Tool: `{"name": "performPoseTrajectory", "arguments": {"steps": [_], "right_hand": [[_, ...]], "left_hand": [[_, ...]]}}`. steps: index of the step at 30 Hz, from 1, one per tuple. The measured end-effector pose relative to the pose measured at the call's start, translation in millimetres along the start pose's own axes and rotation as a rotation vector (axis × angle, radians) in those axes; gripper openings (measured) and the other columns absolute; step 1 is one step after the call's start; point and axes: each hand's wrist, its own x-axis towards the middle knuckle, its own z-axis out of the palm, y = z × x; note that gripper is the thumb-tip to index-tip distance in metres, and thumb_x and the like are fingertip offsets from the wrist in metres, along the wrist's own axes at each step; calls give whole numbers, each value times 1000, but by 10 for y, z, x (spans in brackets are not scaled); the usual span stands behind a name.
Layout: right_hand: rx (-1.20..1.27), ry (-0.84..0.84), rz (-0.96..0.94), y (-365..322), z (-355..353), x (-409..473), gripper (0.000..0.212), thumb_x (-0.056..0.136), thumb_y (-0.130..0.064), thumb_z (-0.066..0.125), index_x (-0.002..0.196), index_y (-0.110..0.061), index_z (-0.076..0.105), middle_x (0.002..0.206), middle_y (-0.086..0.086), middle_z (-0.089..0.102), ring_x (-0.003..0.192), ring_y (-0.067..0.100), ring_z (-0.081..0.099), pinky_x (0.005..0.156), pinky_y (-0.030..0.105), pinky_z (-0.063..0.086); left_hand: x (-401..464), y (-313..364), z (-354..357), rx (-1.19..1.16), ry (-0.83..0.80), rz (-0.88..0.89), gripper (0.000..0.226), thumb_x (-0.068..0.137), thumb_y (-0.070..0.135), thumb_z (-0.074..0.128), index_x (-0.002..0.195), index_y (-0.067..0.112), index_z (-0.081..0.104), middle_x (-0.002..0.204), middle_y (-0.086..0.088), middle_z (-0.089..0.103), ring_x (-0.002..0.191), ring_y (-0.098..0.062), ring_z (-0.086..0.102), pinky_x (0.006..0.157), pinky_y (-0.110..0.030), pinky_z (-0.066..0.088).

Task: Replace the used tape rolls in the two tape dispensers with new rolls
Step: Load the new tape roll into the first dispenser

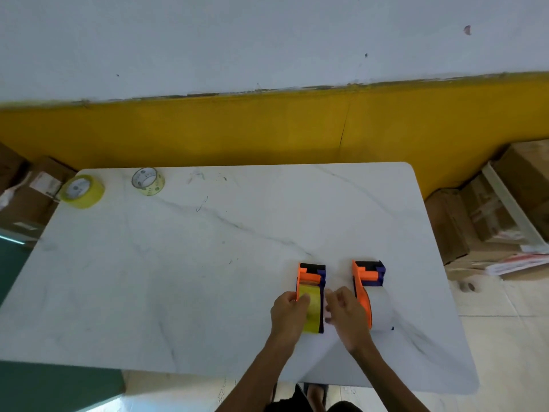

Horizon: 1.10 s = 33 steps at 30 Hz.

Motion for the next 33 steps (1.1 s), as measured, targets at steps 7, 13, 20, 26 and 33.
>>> {"name": "performPoseTrajectory", "arguments": {"steps": [7,13,20,26,33], "right_hand": [[-414,-146,-139,-479,36,468,17,89,-20,54,92,-11,69,79,0,67,75,18,62,65,28,46],[-780,-371,-246,-582,105,756,22,80,-35,66,92,-20,77,97,4,73,81,18,62,74,31,51],[-1242,-476,-353,-743,158,845,22,85,-26,55,93,-10,69,107,9,43,106,30,40,82,42,39],[-1097,-421,-427,-678,160,828,18,82,-13,55,71,-16,41,86,0,35,87,19,35,71,33,31],[-1157,-411,-538,-479,130,907,17,90,-25,53,79,-13,49,92,4,42,84,16,34,68,30,28]], "left_hand": [[27,-116,-38,19,-21,94,28,95,27,53,95,0,63,82,-8,59,69,-12,51,60,-23,42],[47,-143,-64,40,-33,100,26,93,28,54,93,2,61,82,-7,56,70,-13,50,61,-24,42],[47,-122,-62,36,-27,148,14,93,25,55,94,13,63,79,-2,59,69,-13,53,61,-23,43],[-12,-132,-51,66,-34,157,16,91,42,56,87,27,56,75,6,56,63,-6,52,55,-12,41],[-83,-126,38,341,22,203,74,63,73,62,118,25,48,103,8,63,93,-11,61,78,-22,51]]}}
